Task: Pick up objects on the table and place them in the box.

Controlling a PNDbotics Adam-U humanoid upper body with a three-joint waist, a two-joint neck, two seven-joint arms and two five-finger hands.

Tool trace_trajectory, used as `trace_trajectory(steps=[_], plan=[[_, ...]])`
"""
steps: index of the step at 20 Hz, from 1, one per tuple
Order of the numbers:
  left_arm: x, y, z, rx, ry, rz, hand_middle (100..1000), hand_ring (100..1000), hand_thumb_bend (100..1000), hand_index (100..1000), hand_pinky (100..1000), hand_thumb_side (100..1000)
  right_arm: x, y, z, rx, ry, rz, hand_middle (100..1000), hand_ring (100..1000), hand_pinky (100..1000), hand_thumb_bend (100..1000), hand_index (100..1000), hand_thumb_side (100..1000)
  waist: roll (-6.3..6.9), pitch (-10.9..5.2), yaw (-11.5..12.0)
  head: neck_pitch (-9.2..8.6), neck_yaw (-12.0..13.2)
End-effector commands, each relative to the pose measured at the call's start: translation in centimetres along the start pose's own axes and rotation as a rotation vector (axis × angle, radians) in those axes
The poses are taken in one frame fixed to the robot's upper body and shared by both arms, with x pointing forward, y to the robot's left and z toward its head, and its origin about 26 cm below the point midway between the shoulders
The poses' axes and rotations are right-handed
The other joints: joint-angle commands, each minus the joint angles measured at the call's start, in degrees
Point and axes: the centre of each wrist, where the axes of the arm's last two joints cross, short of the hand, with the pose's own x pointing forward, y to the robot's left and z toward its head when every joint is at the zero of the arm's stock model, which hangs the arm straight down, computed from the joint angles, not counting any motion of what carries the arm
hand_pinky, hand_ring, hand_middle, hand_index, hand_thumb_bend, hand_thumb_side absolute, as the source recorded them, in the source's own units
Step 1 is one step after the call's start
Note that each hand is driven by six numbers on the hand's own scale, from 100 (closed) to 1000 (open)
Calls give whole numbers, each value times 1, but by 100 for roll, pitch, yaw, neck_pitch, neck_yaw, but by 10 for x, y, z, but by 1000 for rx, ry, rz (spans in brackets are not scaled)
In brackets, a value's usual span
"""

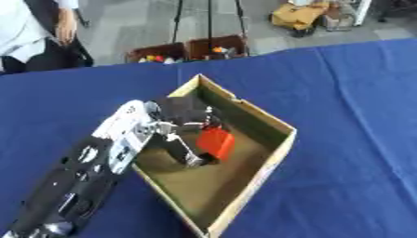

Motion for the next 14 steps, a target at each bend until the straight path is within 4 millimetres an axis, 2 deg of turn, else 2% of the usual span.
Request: trace_trajectory(steps=[1, 2, 3, 6, 11, 12, 13, 14], plan=[[-2, 12, 5, -45, -45, -80, 914, 759, 100, 978, 508, 575, 4, -1, -6, -5, -26, -2, 753, 729, 767, 100, 766, 505, 54, -67, 11, -3, -16], [-2, 13, 6, -41, -46, -85, 950, 813, 225, 1000, 597, 664, 4, -1, -6, -5, -25, -2, 753, 729, 766, 100, 766, 504, 52, -68, 14, -4, -14], [-2, 13, 6, -37, -47, -89, 962, 832, 292, 1000, 622, 712, 4, -1, -6, -5, -25, -2, 752, 729, 766, 100, 766, 504, 51, -68, 16, -6, -12], [-2, 16, 8, -16, -40, -99, 1000, 874, 434, 1000, 677, 818, 4, -1, -6, -4, -24, -2, 752, 729, 766, 100, 766, 505, 44, -71, 17, -18, -20], [-3, 24, 16, 43, 9, -116, 1000, 891, 485, 1000, 699, 846, 4, -2, -5, -4, -22, 1, 752, 729, 766, 100, 766, 504, 27, -85, 41, -20, -31], [-4, 25, 18, 51, 17, -119, 1000, 897, 525, 1000, 707, 843, 4, -2, -5, -4, -22, 1, 752, 729, 766, 100, 766, 504, 25, -90, 47, -23, -36], [-4, 26, 19, 57, 24, -120, 1000, 896, 527, 1000, 706, 841, 4, -2, -5, -4, -21, 1, 752, 729, 766, 100, 766, 503, 23, -96, 50, -24, -38], [-5, 27, 21, 64, 27, -120, 1000, 890, 492, 1000, 697, 838, 4, -2, -5, -3, -21, 1, 752, 729, 765, 100, 766, 503, 21, -102, 52, -25, -37]])
